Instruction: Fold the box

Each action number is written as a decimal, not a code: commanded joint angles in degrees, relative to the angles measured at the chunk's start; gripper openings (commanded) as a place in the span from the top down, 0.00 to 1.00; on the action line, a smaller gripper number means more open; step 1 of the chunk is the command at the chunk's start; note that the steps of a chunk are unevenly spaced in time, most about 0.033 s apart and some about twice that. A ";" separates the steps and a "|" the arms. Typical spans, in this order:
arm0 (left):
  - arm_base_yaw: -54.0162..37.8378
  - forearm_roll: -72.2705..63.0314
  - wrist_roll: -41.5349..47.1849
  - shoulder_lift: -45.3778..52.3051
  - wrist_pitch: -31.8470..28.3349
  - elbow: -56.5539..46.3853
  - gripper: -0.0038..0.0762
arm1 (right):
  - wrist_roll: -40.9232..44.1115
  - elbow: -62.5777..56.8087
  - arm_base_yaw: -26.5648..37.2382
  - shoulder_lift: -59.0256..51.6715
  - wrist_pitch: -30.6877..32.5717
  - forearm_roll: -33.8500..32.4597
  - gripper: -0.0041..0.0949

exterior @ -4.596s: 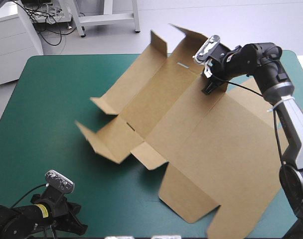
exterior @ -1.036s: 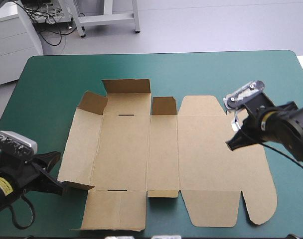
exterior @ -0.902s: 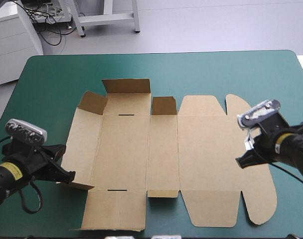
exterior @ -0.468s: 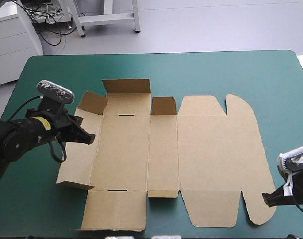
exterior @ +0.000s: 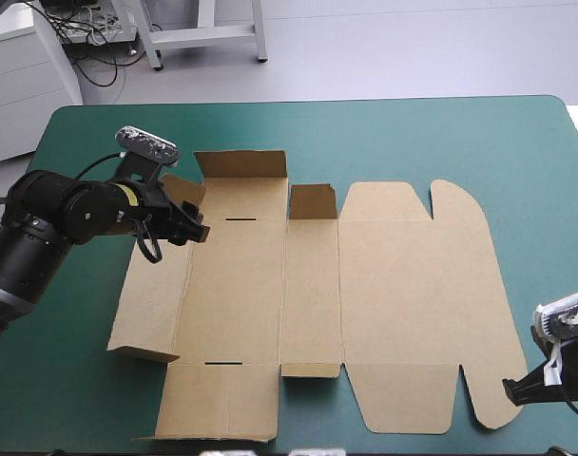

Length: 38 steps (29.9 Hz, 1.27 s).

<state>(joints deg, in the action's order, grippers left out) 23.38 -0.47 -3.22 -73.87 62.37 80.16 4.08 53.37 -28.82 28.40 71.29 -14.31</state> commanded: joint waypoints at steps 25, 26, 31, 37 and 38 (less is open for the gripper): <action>-44.39 -35.98 -18.97 -4.75 12.12 1.58 0.30 | -1.45 1.24 0.23 0.56 -3.31 -0.78 0.98; -44.43 -35.98 -19.57 -5.00 12.12 -0.13 0.30 | -1.45 1.24 0.23 0.56 -3.43 -0.78 0.98; -44.43 -35.95 -22.83 -6.36 12.12 -7.94 0.30 | -2.77 1.24 0.23 0.56 -3.52 -0.78 0.98; -44.43 -32.60 -24.35 -7.59 12.24 -15.13 0.30 | -3.33 1.24 0.23 0.56 -3.39 -0.78 0.98; -44.43 -31.81 -24.46 -7.71 12.24 -16.28 0.30 | -3.33 1.24 0.23 0.56 -3.39 -0.78 0.98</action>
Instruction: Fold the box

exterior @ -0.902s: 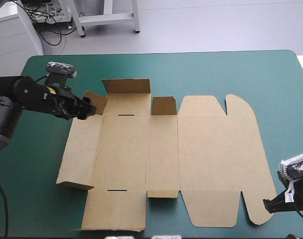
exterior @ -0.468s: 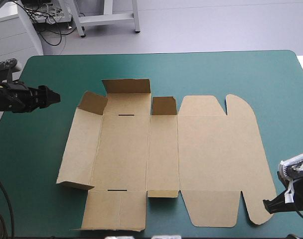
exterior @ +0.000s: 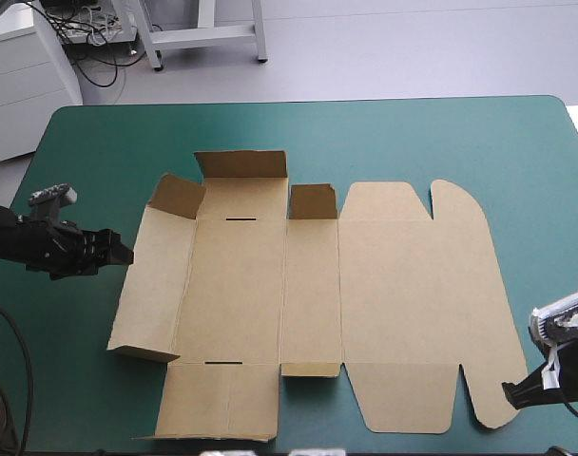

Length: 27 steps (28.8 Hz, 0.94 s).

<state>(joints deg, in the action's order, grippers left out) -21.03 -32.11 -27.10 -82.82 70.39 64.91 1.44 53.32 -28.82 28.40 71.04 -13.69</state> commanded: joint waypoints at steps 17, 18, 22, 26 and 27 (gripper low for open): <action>0.08 -6.31 -8.79 0.08 4.09 -11.13 0.30 | -0.69 1.29 0.23 0.56 -3.39 -1.41 0.98; 0.18 -6.70 -8.79 0.08 4.22 -11.34 0.30 | -0.69 1.29 0.23 0.56 -3.39 -1.41 0.98; 0.29 -7.72 -9.65 -0.01 4.31 -11.97 0.30 | -0.69 1.29 0.23 0.56 -3.39 -1.41 0.98; 0.29 -9.28 -11.32 -0.12 4.20 -12.98 0.30 | -0.69 1.29 0.23 0.56 -3.39 -1.41 0.98; 0.29 -9.29 -11.43 -0.27 4.20 -12.98 0.30 | -0.69 1.29 0.23 0.56 -3.39 -1.41 0.98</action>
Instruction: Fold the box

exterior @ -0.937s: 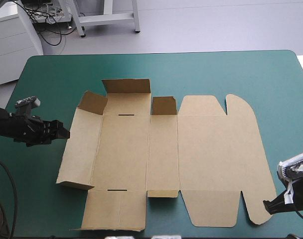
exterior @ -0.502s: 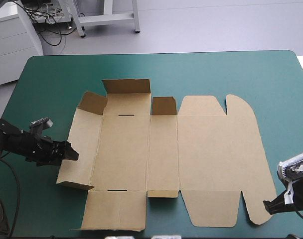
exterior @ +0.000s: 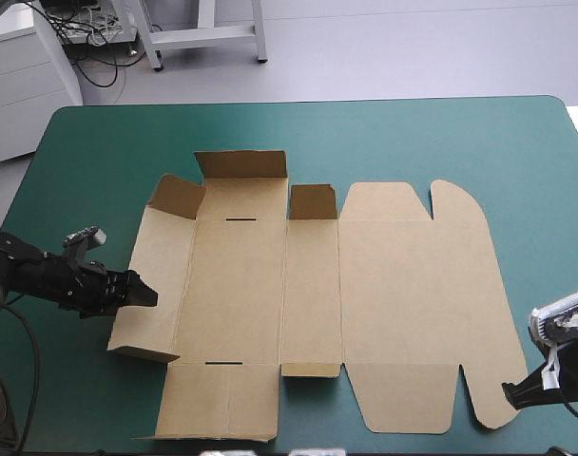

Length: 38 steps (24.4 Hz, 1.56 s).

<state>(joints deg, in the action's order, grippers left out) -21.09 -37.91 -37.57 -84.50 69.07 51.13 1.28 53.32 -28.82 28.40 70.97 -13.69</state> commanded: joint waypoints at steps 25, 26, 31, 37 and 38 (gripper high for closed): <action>4.84 -3.58 -3.49 -1.14 2.02 -1.71 0.99 | -0.30 1.29 0.23 0.56 -2.96 0.96 0.98; 4.84 -4.15 -4.44 -1.14 1.18 -1.71 0.99 | -0.30 1.29 0.23 0.56 -2.96 0.96 0.98; 5.06 -9.03 -5.96 -1.14 -1.45 -1.19 0.99 | -0.55 1.29 0.23 0.56 -2.96 0.96 0.98; 9.46 -6.01 -4.84 -0.42 -4.18 2.46 0.99 | -0.55 1.29 0.23 0.56 -2.96 0.85 0.98; 10.61 -5.30 -4.52 -0.32 -4.49 3.84 0.99 | -0.55 1.29 0.23 0.56 -2.96 0.85 0.98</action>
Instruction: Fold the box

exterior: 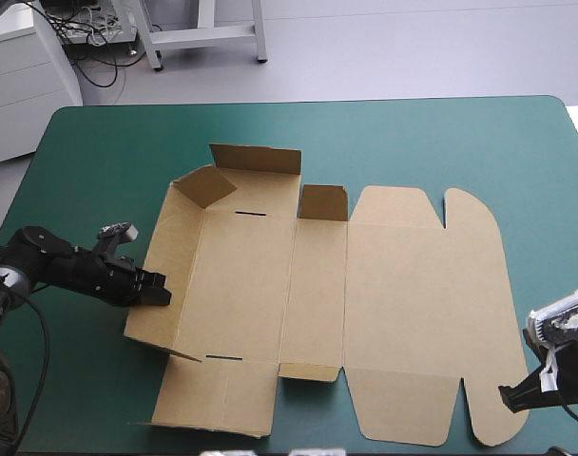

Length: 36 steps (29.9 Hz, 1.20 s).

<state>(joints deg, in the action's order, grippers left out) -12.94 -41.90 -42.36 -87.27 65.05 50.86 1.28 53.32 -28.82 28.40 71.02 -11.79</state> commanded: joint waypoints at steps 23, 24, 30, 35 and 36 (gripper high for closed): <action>39.45 53.59 21.65 2.39 -1.93 49.18 0.99 | -0.55 1.29 0.23 0.56 -3.01 -1.15 0.98; 40.63 55.26 21.77 2.39 -2.72 49.28 0.99 | -0.55 1.29 0.23 0.56 -3.01 -1.15 0.98; 48.81 65.21 20.49 1.33 -5.20 49.39 0.99 | -0.55 1.29 0.23 0.56 -3.01 -1.15 0.98; 53.25 74.45 19.66 -0.97 -7.49 49.02 0.99 | -0.55 1.29 0.23 0.56 -3.01 -1.04 0.98; 53.77 74.94 19.66 -0.99 -8.82 48.78 0.99 | -0.55 1.29 0.23 0.56 -3.01 -0.87 0.98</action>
<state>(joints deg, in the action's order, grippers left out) 39.24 27.33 -22.49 -90.00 61.95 98.21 1.28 53.32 -28.82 28.40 71.02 -11.79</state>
